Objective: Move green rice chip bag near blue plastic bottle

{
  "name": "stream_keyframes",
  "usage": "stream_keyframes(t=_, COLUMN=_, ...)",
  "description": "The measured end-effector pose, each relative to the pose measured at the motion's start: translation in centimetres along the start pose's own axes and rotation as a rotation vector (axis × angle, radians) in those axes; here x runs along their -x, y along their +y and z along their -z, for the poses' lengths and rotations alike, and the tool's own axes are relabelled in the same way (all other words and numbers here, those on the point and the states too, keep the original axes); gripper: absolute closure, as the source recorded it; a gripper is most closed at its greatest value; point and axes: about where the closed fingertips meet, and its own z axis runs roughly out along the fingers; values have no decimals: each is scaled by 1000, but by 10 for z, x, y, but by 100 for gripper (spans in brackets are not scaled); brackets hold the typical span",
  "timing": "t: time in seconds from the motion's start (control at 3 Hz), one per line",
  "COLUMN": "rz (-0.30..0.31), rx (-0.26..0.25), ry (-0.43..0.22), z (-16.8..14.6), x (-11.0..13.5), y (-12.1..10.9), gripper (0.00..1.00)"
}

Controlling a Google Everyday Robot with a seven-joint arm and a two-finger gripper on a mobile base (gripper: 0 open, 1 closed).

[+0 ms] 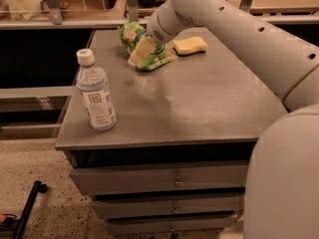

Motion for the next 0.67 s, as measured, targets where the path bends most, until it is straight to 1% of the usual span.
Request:
stream_keyframes(t=0.33, rz=-118, rx=-7, ry=59, z=-16, x=-11, y=-10, gripper=0)
stream_keyframes(t=0.67, rz=-242, rx=-16, ry=98, z=-25, x=-27, y=-17, gripper=0)
